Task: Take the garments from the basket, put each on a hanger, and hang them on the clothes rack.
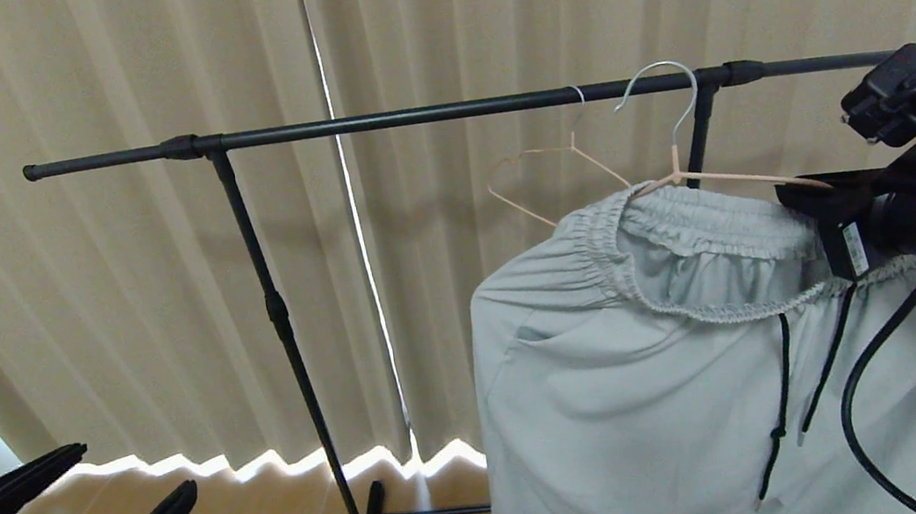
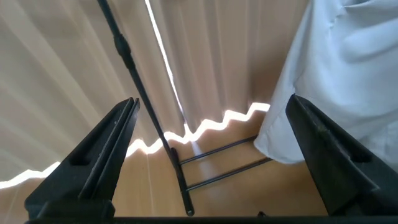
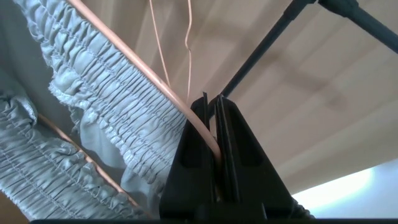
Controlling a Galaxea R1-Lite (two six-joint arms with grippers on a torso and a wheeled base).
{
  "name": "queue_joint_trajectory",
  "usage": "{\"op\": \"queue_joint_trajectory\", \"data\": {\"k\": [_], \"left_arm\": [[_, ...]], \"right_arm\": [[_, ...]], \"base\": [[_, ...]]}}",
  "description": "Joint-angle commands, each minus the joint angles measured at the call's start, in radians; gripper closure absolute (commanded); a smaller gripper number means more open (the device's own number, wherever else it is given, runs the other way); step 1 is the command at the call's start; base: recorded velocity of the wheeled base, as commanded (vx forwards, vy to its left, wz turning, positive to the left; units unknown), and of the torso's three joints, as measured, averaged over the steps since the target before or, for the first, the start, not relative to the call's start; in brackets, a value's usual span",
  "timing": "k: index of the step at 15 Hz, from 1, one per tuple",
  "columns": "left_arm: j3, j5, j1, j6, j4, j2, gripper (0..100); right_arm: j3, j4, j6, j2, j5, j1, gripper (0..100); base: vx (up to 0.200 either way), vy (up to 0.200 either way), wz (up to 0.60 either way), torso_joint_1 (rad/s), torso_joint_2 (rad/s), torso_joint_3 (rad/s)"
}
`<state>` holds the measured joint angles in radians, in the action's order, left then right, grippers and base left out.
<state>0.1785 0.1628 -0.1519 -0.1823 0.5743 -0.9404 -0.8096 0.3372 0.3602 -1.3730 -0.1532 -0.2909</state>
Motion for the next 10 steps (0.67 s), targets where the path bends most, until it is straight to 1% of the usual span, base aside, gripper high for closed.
{"op": "queue_joint_trajectory", "data": {"k": [1,2,10], "left_arm": [[-0.001,0.0,-0.011,0.0,-0.001,0.006,0],[-0.001,0.0,-0.011,0.0,-0.001,0.008,0],[-0.004,0.0,-0.024,-0.002,-0.001,0.006,0]], "right_arm": [[0.001,0.0,0.0,-0.001,0.0,0.007,100],[0.0,0.002,0.0,-0.003,0.0,0.007,100],[-0.005,0.002,-0.001,-0.005,0.0,0.015,100]], "base": [[0.0,0.0,0.0,0.0,0.0,0.0],[0.0,0.0,0.0,0.0,0.0,0.0],[0.0,0.2,0.0,0.003,0.0,0.002]]}}
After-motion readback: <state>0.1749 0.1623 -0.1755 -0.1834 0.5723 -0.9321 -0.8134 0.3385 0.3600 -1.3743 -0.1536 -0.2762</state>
